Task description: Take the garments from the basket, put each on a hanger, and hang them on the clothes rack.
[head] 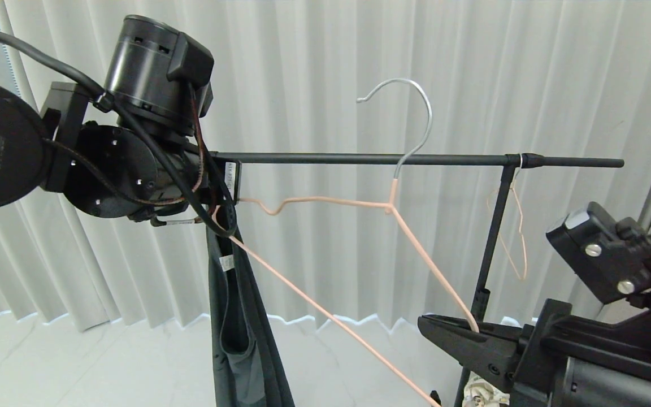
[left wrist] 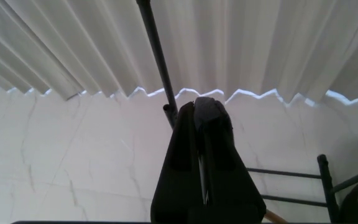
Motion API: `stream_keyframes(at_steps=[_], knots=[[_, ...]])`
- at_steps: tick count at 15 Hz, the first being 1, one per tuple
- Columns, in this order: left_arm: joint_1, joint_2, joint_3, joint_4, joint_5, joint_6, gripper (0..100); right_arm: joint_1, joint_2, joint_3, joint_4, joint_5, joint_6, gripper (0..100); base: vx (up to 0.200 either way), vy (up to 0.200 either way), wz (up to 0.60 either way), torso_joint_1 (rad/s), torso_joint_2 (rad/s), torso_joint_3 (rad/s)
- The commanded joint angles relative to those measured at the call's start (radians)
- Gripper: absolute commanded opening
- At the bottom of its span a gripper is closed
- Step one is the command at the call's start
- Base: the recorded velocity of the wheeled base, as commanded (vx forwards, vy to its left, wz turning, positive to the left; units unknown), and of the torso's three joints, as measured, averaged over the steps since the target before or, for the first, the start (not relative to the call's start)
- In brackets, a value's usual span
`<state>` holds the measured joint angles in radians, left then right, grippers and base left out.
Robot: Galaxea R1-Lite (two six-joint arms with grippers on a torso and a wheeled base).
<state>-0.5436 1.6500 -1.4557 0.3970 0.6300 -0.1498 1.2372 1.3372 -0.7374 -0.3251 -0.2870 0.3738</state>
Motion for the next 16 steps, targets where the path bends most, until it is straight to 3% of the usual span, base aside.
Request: stream_keyframes(at_steps=[1, 5, 10, 16], knots=[[-0.007, 0.001, -0.002, 0.000, 0.000, -0.001, 0, -0.022, 0.040, -0.007, -0.005, -0.001, -0.001, 0, 0.000, 0.000, 0.00, 0.000, 0.00, 0.000], [-0.018, 0.001, -0.005, 0.000, 0.000, -0.002, 0, -0.053, 0.115, -0.017, -0.066, -0.009, 0.000, 0, 0.000, 0.000, 0.00, 0.000, 0.00, 0.000], [0.005, 0.025, -0.008, -0.026, 0.069, -0.001, 0, -0.078, 0.049, 0.000, -0.054, -0.009, -0.016, 0, 0.000, 0.000, 0.00, 0.000, 0.00, 0.000], [-0.013, 0.022, -0.008, -0.026, 0.071, -0.001, 0, -0.101, 0.076, -0.020, -0.063, -0.003, -0.035, 0, 0.000, 0.000, 0.00, 0.000, 0.00, 0.000]])
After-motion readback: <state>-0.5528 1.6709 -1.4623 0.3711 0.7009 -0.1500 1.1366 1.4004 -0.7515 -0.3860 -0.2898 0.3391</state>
